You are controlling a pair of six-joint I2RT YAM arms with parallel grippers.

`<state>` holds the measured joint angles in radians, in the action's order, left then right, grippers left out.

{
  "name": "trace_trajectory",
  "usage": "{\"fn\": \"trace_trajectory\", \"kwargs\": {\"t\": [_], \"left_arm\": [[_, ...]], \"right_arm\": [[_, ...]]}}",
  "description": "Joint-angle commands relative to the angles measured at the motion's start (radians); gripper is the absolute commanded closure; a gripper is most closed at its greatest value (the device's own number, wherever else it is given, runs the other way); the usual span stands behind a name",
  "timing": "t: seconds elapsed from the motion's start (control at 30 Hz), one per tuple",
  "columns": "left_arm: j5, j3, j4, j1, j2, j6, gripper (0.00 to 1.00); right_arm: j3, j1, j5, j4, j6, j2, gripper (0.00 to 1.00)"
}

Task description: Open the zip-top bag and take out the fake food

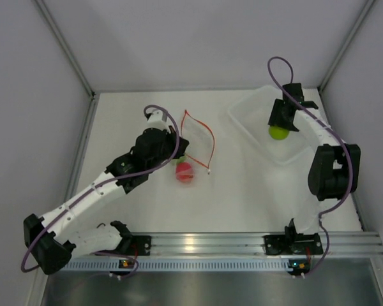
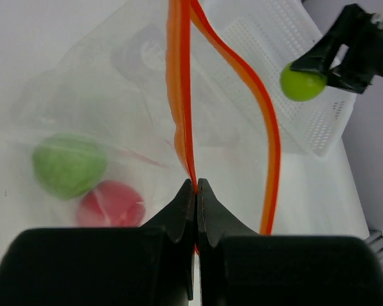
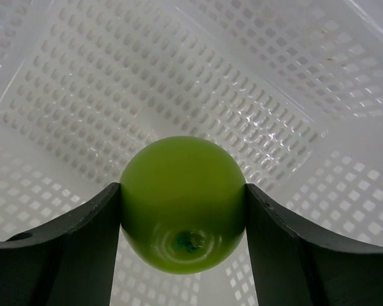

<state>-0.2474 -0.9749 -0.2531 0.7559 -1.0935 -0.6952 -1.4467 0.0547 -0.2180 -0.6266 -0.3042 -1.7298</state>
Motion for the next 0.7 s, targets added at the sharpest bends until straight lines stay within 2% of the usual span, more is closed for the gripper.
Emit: {"fn": "trace_trajectory", "kwargs": {"t": [0.0,0.03,0.1,0.13,0.27,0.3,0.33,0.4,0.57,0.63,0.67], "left_arm": [[0.059,-0.068,-0.077,0.000,0.018,0.097,1.00],[0.056,-0.071,-0.090,-0.001,0.009,0.112,1.00],[0.074,-0.071,-0.095,-0.007,-0.006,0.117,1.00],[0.089,-0.065,-0.094,-0.016,-0.023,0.112,1.00],[0.126,-0.056,-0.091,-0.024,-0.075,0.088,1.00],[0.141,-0.057,-0.084,-0.024,-0.085,0.085,1.00],[0.149,-0.054,-0.075,-0.024,-0.104,0.083,1.00],[0.177,-0.053,-0.051,-0.024,-0.123,0.073,1.00],[0.243,-0.031,0.018,-0.024,-0.189,0.046,1.00],[0.295,-0.024,0.052,-0.024,-0.213,0.025,1.00],[0.303,-0.018,0.063,-0.024,-0.218,0.011,1.00]], "right_arm": [[-0.073,-0.009,-0.007,0.087,-0.015,-0.062,0.67],[-0.072,-0.009,-0.004,0.099,-0.015,-0.073,0.57],[-0.084,-0.009,-0.017,0.094,-0.015,-0.099,0.48],[-0.087,-0.009,-0.020,0.084,-0.013,-0.108,0.40],[-0.089,-0.009,-0.014,0.073,-0.009,-0.103,0.28],[-0.084,-0.009,-0.012,0.074,-0.006,-0.079,0.21],[-0.083,-0.009,-0.011,0.076,-0.004,-0.070,0.07],[-0.102,-0.009,-0.006,0.053,0.005,-0.044,0.02],[-0.127,-0.009,0.014,0.013,0.024,0.033,0.01],[-0.103,-0.009,0.101,0.027,0.019,0.077,0.01],[-0.063,-0.007,0.208,0.054,0.010,0.135,0.01]]}}
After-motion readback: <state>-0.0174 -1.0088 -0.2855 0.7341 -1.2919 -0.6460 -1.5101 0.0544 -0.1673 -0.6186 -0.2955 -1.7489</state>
